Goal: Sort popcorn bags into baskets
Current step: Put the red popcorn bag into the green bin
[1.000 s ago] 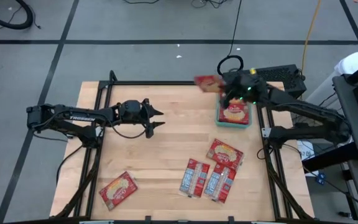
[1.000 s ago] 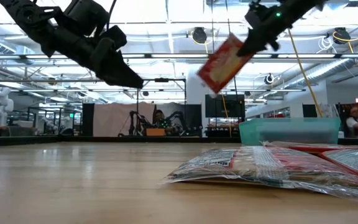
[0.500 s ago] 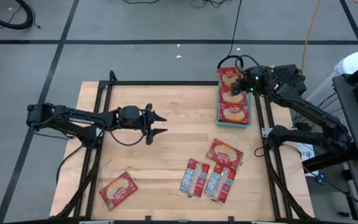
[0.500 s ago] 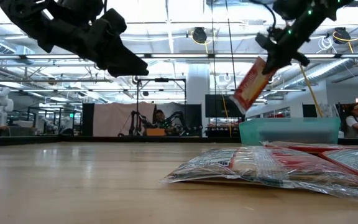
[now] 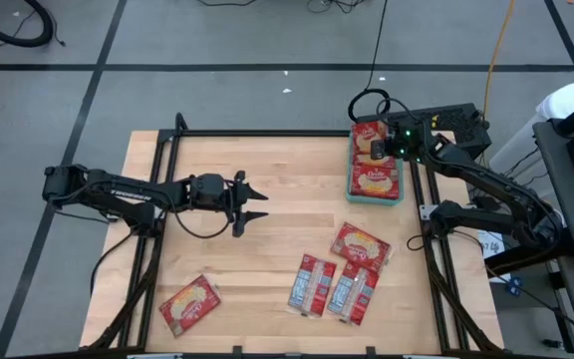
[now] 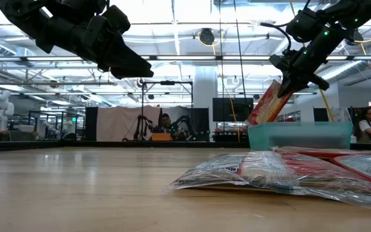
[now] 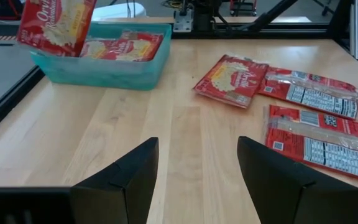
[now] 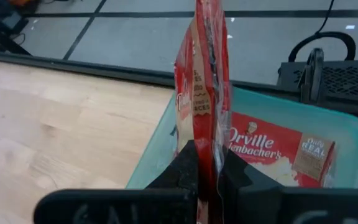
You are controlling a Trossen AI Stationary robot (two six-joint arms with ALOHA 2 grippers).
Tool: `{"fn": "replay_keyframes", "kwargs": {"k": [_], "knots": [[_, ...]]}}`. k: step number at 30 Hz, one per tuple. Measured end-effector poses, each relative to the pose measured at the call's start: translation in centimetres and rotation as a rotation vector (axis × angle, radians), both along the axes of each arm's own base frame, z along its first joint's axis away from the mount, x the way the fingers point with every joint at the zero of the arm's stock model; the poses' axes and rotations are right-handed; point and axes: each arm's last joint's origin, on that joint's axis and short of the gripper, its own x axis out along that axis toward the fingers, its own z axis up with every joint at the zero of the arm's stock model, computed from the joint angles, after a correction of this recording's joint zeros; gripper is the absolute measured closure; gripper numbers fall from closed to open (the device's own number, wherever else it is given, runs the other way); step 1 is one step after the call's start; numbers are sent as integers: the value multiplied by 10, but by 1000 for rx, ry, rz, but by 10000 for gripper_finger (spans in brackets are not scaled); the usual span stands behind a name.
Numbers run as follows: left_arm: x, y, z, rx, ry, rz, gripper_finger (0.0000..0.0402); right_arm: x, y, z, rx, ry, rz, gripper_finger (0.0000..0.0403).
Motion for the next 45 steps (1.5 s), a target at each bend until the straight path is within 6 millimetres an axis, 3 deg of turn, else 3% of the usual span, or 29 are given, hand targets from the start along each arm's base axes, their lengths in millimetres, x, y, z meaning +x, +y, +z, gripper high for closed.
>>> {"fn": "replay_keyframes", "kwargs": {"k": [7,13,27,34,41,45], "knots": [[0,0,0,0,1,1,179,-2,3,-11,58,-6,-41,385],[0,0,0,-2,1,2,179,-4,4,-19,58,40,-21,341],[0,0,0,-4,-3,3,179,-9,1,-19,-86,245,-77,252],[0,0,1,-6,-7,4,179,-9,1,-19,-99,271,-80,247],[1,0,4,9,-41,1,179,-9,-2,-14,-218,365,-149,248],[2,1,6,27,-63,-1,179,-7,-1,-15,-190,322,-95,249]]}}
